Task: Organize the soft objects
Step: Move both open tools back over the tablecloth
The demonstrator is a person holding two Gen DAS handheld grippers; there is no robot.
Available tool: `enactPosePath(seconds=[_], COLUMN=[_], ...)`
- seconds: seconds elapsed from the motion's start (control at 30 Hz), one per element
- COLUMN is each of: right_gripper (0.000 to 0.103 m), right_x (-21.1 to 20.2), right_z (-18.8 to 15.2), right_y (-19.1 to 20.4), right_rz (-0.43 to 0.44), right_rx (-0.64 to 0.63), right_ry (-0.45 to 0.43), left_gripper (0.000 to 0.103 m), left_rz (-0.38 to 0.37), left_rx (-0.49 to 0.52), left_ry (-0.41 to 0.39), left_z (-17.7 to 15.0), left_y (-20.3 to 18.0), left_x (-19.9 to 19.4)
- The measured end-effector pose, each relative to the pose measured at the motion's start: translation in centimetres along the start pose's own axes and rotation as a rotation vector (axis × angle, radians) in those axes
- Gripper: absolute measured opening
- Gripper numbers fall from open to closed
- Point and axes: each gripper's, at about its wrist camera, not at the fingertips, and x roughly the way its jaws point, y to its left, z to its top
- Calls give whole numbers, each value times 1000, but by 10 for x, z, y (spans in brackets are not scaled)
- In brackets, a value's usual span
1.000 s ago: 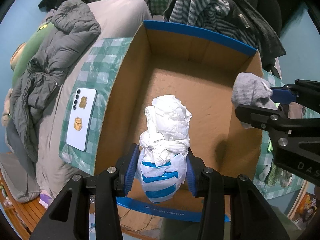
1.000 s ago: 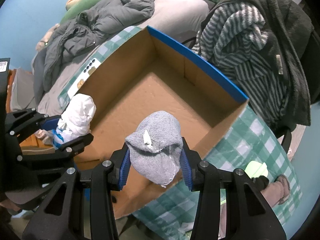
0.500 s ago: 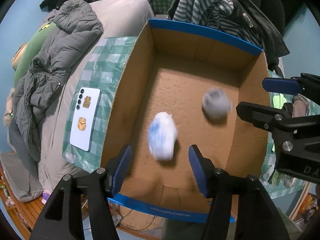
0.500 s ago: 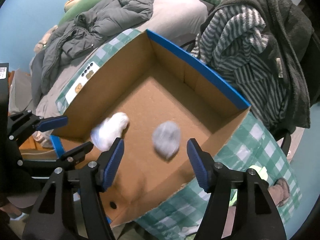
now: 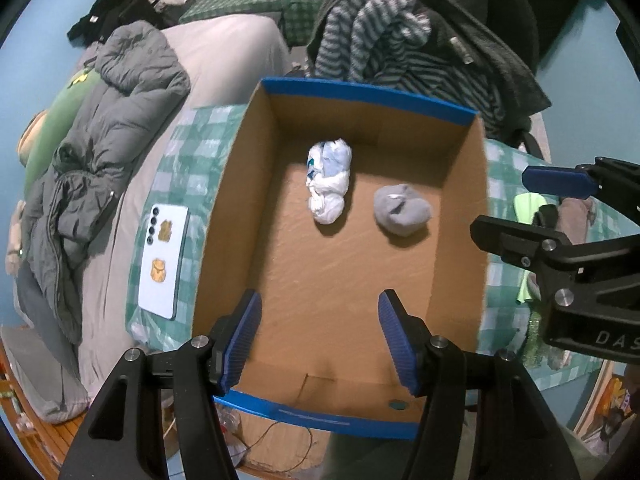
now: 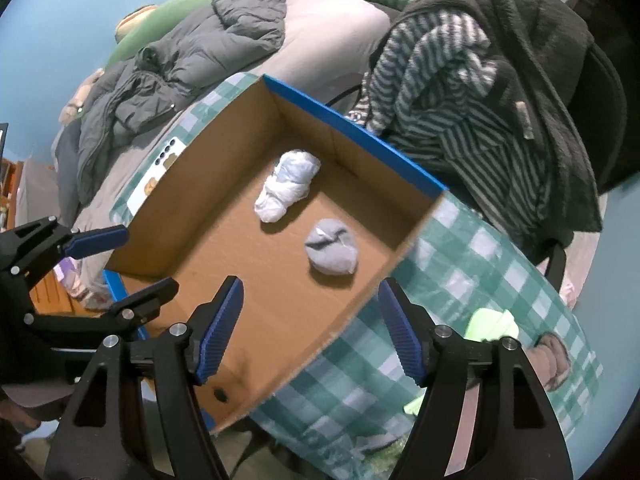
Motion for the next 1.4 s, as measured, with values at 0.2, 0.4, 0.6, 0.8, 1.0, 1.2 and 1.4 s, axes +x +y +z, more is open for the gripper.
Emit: enactPosePath(seconds=[0.2, 0.4, 0.6, 0.8, 1.0, 1.2, 1.4], right_gripper=[72, 76, 76, 76, 76, 76, 77], right_x=[-18, -35, -50, -60, -70, -74, -66], right_z=[-15, -35, -58, -84, -108, -129, -151], right_y=[-24, -51, -83, -116, -146, -172, -202], right_rz=[-19, -44, -69, -87, -101, -107, -97], right_rx=[55, 111, 179, 255, 316, 374, 454], right_ry=[-16, -33, -37, -37, -33, -25, -7], left_gripper=[62, 63, 63, 63, 63, 63, 67], left_rz=[-15, -31, -45, -60, -73, -85, -108], left_rx=[59, 113, 171, 219, 255, 295, 330], left_ry=[-24, -34, -31, -34, -38, -36, -28], left_z=[4, 5, 5, 7, 9, 12, 15], left_y=[-25, -51, -81, -107, -130, -152, -175], left_x=[-11, -16, -17, -19, -20, -19, -10])
